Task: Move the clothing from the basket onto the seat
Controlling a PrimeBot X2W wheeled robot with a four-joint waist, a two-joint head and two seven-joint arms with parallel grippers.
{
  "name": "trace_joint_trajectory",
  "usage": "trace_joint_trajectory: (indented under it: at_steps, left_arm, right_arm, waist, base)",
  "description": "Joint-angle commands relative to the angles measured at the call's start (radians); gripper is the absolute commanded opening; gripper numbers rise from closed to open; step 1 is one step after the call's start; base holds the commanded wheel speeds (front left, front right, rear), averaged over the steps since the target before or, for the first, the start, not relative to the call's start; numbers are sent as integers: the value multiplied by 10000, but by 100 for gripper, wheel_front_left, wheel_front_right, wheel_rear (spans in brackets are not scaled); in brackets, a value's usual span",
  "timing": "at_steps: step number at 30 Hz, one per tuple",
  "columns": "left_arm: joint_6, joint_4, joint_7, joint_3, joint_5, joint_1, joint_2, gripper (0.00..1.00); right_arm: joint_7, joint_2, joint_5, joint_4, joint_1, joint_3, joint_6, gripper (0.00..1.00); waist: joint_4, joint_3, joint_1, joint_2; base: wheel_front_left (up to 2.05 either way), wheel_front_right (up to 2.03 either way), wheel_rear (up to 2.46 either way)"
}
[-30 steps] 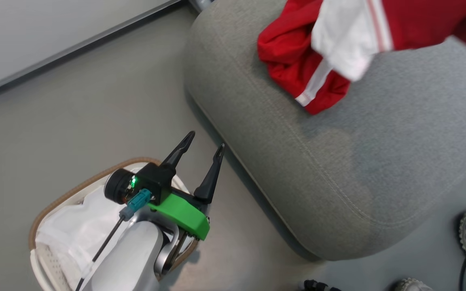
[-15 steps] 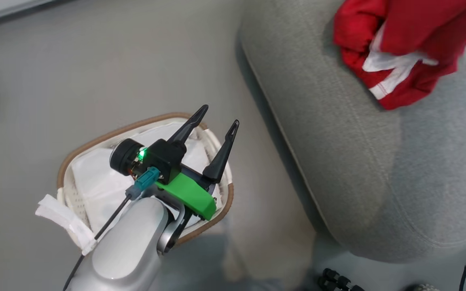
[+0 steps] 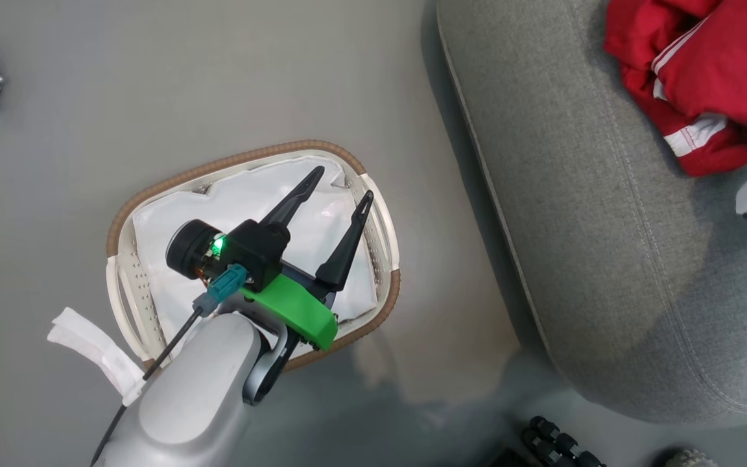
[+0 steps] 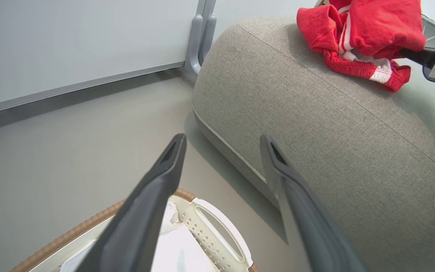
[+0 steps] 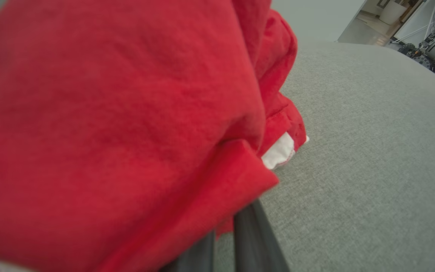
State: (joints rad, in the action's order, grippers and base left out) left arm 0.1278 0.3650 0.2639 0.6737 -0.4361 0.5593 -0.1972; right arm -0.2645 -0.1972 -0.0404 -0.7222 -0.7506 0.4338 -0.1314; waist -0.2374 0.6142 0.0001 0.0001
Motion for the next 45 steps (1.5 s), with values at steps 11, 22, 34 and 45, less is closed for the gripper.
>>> trace_joint_trajectory:
  at_steps: [11,22,34,45]
  left_arm:
    - [49,217,8,-272,-177,-705,502,100]
    - [49,354,8,-965,135,-1749,1007,100]
    - [-253,623,8,-3279,918,-2915,1251,100]
    - [-314,483,8,-5506,1748,-3600,1297,100]
  right_arm:
    - [-1,582,526,1601,1978,712,14,100]
    - [-1,858,1225,2693,3346,-210,14,100]
    - [1,1252,2149,3440,3988,-2277,14,100]
    - [-1,1436,2815,3564,4247,-3817,13,100]
  waist:
    - [-434,-1855,-1,-1]
    - [-298,-3509,-1,-1]
    - [743,-4223,-1,-1]
    - [1581,-4484,-1,-1]
  base:
    - [0,0,0]
    - [0,0,0]
    - [0,0,0]
    - [0,0,0]
